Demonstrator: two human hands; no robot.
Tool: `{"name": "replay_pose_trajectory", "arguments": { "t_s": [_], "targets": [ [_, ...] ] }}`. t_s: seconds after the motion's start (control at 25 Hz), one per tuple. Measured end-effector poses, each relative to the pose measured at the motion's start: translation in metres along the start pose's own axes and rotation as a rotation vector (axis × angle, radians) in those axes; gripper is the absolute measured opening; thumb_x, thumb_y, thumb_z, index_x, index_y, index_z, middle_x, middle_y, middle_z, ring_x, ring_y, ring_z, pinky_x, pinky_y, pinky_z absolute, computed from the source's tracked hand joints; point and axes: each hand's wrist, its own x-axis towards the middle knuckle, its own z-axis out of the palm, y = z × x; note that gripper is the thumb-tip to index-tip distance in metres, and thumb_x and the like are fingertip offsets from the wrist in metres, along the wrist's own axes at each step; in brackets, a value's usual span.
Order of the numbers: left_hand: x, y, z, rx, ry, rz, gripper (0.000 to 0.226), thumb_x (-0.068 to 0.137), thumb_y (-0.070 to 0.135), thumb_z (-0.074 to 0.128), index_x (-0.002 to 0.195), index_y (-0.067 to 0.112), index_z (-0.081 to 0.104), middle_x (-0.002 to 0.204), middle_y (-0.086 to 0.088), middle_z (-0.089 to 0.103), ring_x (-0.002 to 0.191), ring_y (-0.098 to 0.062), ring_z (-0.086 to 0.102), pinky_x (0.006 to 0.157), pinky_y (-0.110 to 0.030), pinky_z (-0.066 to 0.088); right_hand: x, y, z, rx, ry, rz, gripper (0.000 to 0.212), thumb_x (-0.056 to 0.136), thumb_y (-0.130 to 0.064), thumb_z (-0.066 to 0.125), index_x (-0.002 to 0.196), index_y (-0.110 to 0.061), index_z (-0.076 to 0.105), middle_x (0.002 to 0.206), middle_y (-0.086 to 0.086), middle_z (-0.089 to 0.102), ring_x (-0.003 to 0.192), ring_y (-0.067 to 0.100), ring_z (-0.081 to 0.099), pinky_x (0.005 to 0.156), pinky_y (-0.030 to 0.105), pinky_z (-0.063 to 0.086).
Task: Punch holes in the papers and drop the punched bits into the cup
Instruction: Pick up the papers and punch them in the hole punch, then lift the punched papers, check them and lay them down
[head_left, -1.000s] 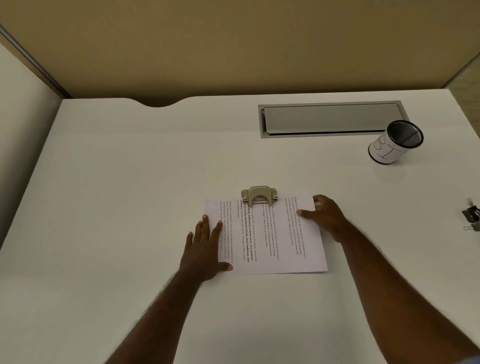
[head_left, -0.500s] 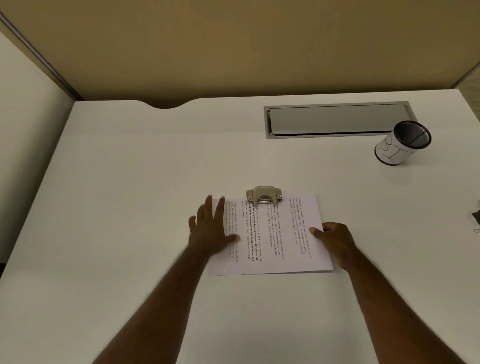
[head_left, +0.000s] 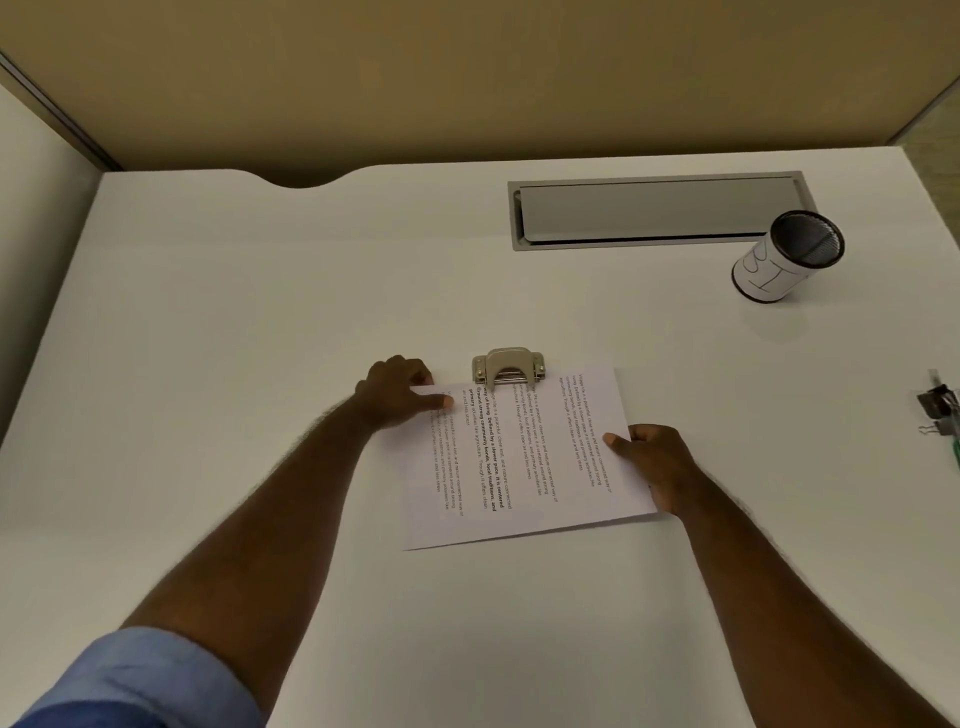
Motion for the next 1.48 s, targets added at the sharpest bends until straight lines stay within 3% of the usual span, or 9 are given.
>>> {"name": "replay_pose_trajectory", "arguments": {
  "t_s": [0.12,0.32,0.48,0.76,0.88,1.0,1.16,1.32,1.48],
  "targets": [
    [-0.019,-0.009,-0.002,-0.362,-0.008,-0.055,0.035,0.075,0.036,0.079,0.096,0.017,0.058,0.094,0.002,0.063,0.085,-0.015,0.059,0.066,-0.026,0.046,-0.004,0.004,0.0,0.023,-0.002,0.014,0.009,0.085,-0.015,0.067,0.079,-0.008,0.067,0.092,0.016,0.071,0.086,0.035,0.069,0.083,0.048,0.057],
    [-0.05,-0.018,0.015,-0.734,-0.029,-0.152,0.041,0.085,0.013,0.071,0.118,0.011,0.047,0.116,-0.014,0.064,0.103,-0.03,0.065,0.089,-0.05,0.054,-0.016,0.01,0.0,0.034,-0.017,0.023,0.008,0.085,-0.015,0.067,0.081,-0.009,0.067,0.094,0.016,0.071,0.085,0.034,0.069,0.082,0.047,0.057],
    [-0.076,-0.032,0.034,-0.801,-0.03,-0.192,0.04,0.086,0.013,0.068,0.121,0.011,0.049,0.117,-0.01,0.066,0.102,-0.028,0.066,0.089,-0.054,0.054,-0.031,0.018,0.002,-0.015,-0.029,0.014,0.011,0.086,-0.017,0.066,0.076,-0.015,0.065,0.089,0.011,0.07,0.074,0.024,0.069,0.067,0.034,0.057],
    [-0.113,-0.045,0.042,-0.819,-0.054,-0.11,0.029,0.089,0.017,0.064,0.117,0.011,0.06,0.112,-0.01,0.07,0.1,-0.029,0.068,0.089,-0.057,0.053,-0.062,0.034,0.003,0.069,-0.051,0.039,0.01,0.086,-0.016,0.067,0.078,-0.01,0.068,0.094,0.016,0.072,0.081,0.031,0.07,0.078,0.044,0.058],
    [-0.119,-0.048,0.045,-0.89,-0.005,-0.166,0.027,0.091,0.01,0.06,0.118,0.008,0.06,0.114,-0.013,0.069,0.102,-0.032,0.067,0.091,-0.058,0.052,-0.068,0.028,-0.009,0.175,-0.122,0.049,0.022,0.087,-0.025,0.064,0.093,-0.004,0.069,0.1,0.017,0.073,0.089,0.033,0.069,0.082,0.044,0.056],
    [-0.128,-0.05,0.05,-1.04,0.032,-0.219,0.026,0.091,0.006,0.059,0.117,0.007,0.06,0.115,-0.017,0.068,0.099,-0.031,0.069,0.083,-0.047,0.057,-0.075,0.028,-0.022,0.289,-0.27,0.067,0.036,0.087,-0.035,0.06,0.108,-0.007,0.068,0.101,0.012,0.073,0.092,0.028,0.068,0.084,0.04,0.049],
    [-0.142,-0.051,0.067,-1.168,0.063,-0.229,0.027,0.091,0.006,0.059,0.118,0.01,0.061,0.109,-0.013,0.071,0.09,-0.026,0.072,0.067,-0.034,0.06,-0.093,0.044,-0.006,0.653,-0.387,0.105,0.041,0.083,-0.027,0.062,0.119,-0.008,0.062,0.12,0.014,0.066,0.111,0.027,0.062,0.096,0.043,0.05],
    [-0.151,-0.048,0.083,-1.214,0.101,-0.244,0.025,0.092,0.006,0.058,0.116,0.013,0.06,0.111,-0.014,0.069,0.093,-0.029,0.07,0.071,-0.04,0.059,-0.115,0.069,0.036,0.842,-0.107,0.057,0.039,0.08,-0.004,0.063,0.119,-0.008,0.061,0.114,0.01,0.069,0.104,0.025,0.065,0.086,0.04,0.056],
    [-0.151,-0.042,0.085,-1.267,0.109,-0.24,0.03,0.093,0.005,0.056,0.122,0.011,0.055,0.117,-0.016,0.065,0.103,-0.035,0.063,0.081,-0.048,0.056,-0.13,0.074,0.053,0.743,0.057,0.039,0.024,0.087,-0.004,0.061,0.108,-0.014,0.066,0.099,0.002,0.075,0.088,0.015,0.071,0.071,0.028,0.057]
  ]
}}
